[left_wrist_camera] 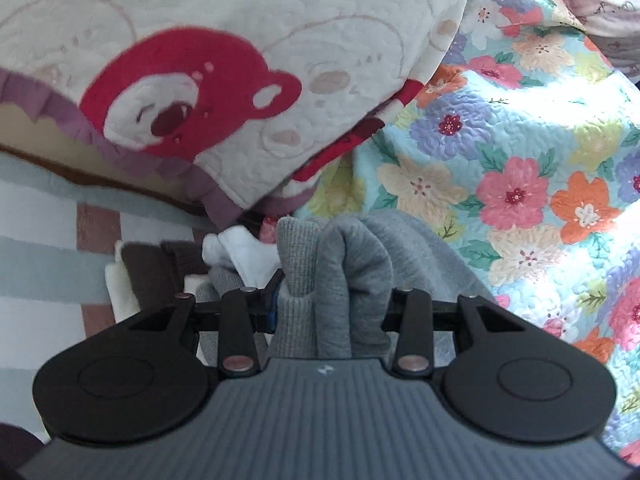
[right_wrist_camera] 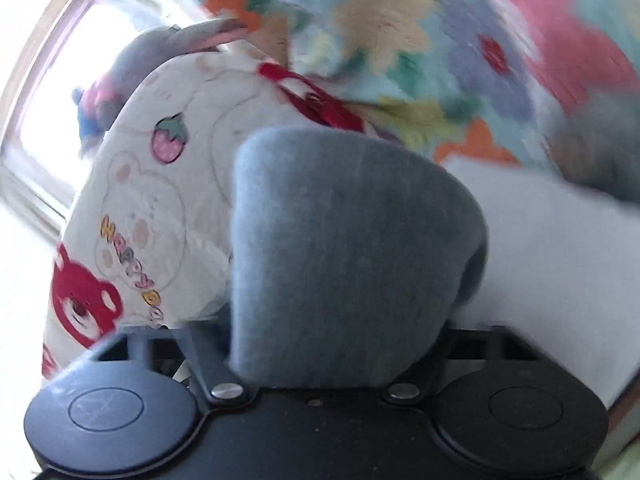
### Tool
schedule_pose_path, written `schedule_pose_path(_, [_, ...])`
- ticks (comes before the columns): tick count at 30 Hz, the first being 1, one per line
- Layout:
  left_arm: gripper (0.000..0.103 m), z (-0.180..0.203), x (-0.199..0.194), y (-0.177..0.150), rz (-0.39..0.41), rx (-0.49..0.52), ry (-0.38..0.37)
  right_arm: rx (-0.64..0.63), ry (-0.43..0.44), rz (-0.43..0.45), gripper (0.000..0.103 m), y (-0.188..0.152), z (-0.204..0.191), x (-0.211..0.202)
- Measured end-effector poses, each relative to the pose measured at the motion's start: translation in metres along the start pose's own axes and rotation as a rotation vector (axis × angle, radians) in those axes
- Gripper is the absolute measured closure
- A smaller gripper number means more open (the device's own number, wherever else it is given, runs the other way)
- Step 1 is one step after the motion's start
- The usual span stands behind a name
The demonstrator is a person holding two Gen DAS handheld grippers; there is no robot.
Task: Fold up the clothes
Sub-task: 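Carry the folded hoodie with both grippers onto the clothes stack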
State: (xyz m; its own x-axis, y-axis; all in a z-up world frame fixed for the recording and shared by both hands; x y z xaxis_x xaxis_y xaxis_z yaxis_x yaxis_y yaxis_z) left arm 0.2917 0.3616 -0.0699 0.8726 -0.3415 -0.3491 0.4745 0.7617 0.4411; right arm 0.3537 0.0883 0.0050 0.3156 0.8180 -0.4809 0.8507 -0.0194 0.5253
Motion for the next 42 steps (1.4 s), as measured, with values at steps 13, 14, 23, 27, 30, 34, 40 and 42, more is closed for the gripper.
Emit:
schedule_pose_path(13, [0.063,0.081,-0.021,0.059,0.065,0.140,-0.026,0.159,0.168,0.017,0.041,0.057,0.012,-0.029])
schedule_pose_path(14, [0.063,0.080,0.002,0.047,0.013,0.139,0.045,0.237,0.120,0.010,0.034,0.055,0.037,-0.031])
schedule_pose_path(23, [0.061,0.094,0.032,-0.002,-0.012,0.301,0.180,0.345,0.044,-0.025,0.024,-0.031,0.085,-0.076])
schedule_pose_path(27, [0.060,0.094,0.030,0.002,-0.006,0.338,0.230,0.203,-0.004,-0.037,0.019,-0.049,0.052,-0.055])
schedule_pose_path(30, [0.063,0.086,0.024,-0.002,0.011,0.304,0.227,0.091,-0.023,0.051,0.039,-0.046,0.041,-0.043])
schedule_pose_path(34, [0.064,0.081,0.017,-0.001,0.030,0.297,0.170,-0.072,0.027,0.146,0.058,-0.051,0.022,-0.065])
schedule_pose_path(40, [0.052,0.098,0.046,-0.011,-0.039,0.410,0.165,-0.107,-0.197,0.159,0.053,-0.084,0.004,-0.077])
schedule_pose_path(42, [0.043,0.099,0.053,-0.017,-0.013,0.412,0.213,-0.004,-0.208,0.188,0.042,-0.085,0.025,-0.074])
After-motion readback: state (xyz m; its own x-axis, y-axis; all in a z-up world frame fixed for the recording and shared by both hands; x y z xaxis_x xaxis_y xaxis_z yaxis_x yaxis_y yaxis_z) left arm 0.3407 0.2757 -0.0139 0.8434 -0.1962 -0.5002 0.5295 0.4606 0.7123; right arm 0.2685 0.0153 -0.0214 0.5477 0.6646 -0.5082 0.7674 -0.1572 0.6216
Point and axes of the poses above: each gripper's, at about its wrist camera, not at the fingertips, and x roughly the way its jaws point, z to its right, y to its top, the point moved 1 cm from there along x, roughly the way its jaws point, and after that the axes turned 8 degrees about -z, right-handed, at the moved point
